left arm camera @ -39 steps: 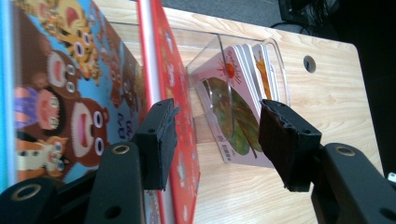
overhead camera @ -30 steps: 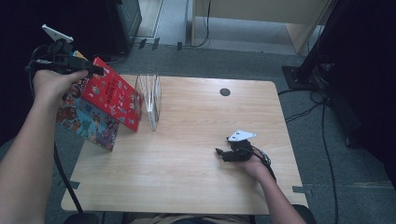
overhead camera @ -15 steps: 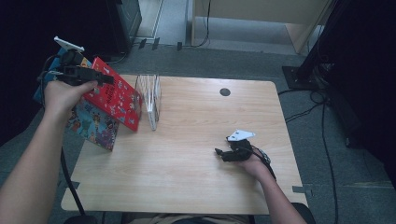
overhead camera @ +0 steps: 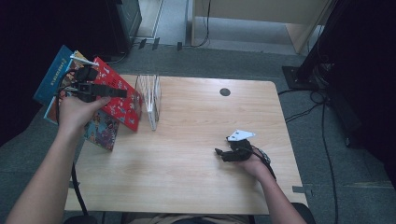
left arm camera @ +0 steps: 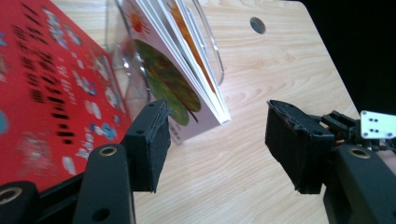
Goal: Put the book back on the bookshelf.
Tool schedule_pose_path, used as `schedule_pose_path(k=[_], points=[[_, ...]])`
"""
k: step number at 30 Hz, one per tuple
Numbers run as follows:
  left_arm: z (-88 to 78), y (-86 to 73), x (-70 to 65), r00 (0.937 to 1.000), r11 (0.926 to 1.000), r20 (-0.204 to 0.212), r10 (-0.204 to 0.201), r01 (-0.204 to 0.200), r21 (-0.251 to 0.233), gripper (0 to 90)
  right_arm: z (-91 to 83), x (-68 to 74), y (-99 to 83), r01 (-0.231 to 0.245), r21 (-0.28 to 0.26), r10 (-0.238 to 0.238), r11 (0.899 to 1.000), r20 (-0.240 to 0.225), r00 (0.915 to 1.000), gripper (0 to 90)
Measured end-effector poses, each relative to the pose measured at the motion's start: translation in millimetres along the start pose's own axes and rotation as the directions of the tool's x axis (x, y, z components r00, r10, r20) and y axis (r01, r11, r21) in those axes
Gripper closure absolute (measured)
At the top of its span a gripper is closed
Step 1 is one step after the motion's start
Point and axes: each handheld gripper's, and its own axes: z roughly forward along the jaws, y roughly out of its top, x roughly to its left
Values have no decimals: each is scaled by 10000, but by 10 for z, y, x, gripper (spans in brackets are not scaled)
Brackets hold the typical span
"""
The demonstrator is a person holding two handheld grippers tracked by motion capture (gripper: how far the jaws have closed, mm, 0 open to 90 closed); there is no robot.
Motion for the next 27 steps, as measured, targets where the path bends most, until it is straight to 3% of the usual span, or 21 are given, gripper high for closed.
schedule_pose_path(k=[9, 14, 17, 22, 25, 27], points=[[186, -210, -129, 9990, 9991, 114, 427, -427, 26, 405, 2, 0, 0, 3, -14, -3, 10000, -18, 10000, 267], [327, -362, -213, 9968, 9976, 383, 695, -697, 35, 405, 2, -1, -1, 20, -22, -20, 10000, -17, 10000, 267], [405, -431, -230, 9943, 9973, 779, 729, -732, 6, 404, 3, -2, -1, 34, -33, -34, 10000, -13, 10000, 267], [549, -541, -271, 9916, 9966, 1020, 799, -816, 120, 404, 1, 3, -1, -5, -1, 5, 10000, -35, 10000, 267], [599, -584, -303, 9907, 9949, 956, 971, -993, 186, 402, 1, 3, -1, 6, -7, -6, 10000, -42, 10000, 267], [675, -650, -343, 9874, 9935, 1168, 1070, -1108, 267, 401, 1, 3, -1, 2, -5, -2, 10000, -41, 10000, 267]])
